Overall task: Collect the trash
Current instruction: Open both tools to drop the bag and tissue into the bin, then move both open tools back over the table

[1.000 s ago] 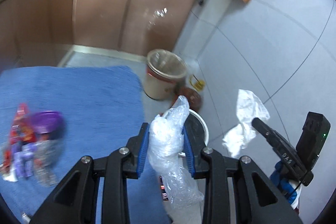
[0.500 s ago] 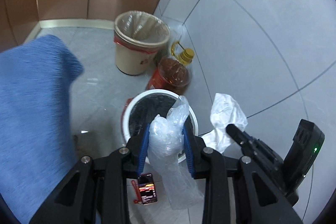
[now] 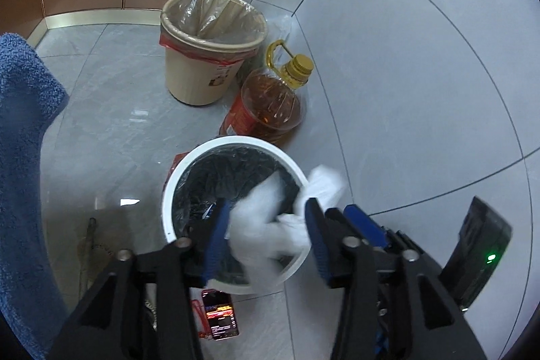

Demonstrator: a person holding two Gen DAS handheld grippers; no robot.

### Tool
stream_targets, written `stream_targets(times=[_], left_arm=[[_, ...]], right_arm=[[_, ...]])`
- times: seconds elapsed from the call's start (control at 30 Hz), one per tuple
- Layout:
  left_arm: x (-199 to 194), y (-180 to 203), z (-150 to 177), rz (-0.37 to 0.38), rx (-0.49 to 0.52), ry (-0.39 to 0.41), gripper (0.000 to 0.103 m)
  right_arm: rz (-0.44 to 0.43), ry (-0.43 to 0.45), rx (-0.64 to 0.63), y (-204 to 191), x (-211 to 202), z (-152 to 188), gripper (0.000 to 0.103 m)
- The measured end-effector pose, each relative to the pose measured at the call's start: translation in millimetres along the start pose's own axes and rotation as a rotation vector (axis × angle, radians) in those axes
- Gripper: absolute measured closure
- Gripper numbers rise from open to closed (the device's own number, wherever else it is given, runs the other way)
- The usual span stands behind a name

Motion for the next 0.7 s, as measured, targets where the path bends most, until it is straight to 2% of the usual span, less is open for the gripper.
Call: stream_targets(times=[0.17, 0.37, 0.7], left_arm=[[-14, 0, 0, 0.016, -0.002, 0.028, 0.055], [-59, -5, 6, 0.015, -0.003, 0.094, 0.055], [-166, -11, 21, 0.006, -0.003, 0.247, 0.055]], right_arm=[[0.007, -0.011, 0.006, 0, 0, 3, 0.068], [-0.003, 0.017, -0.009, -14, -20, 2, 0.066], [-0.042, 0.134, -0.059, -61, -98, -8, 0.064]])
Point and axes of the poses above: each gripper's, at about its wrist camera, not at the fingertips, and x roughly the way its jaws point, y to its right, z to its underside, the point moved 1 cm from there along x, roughly the way its jaws point, and after that the axes turned 7 degrees about -z, right-handed, at the moved point
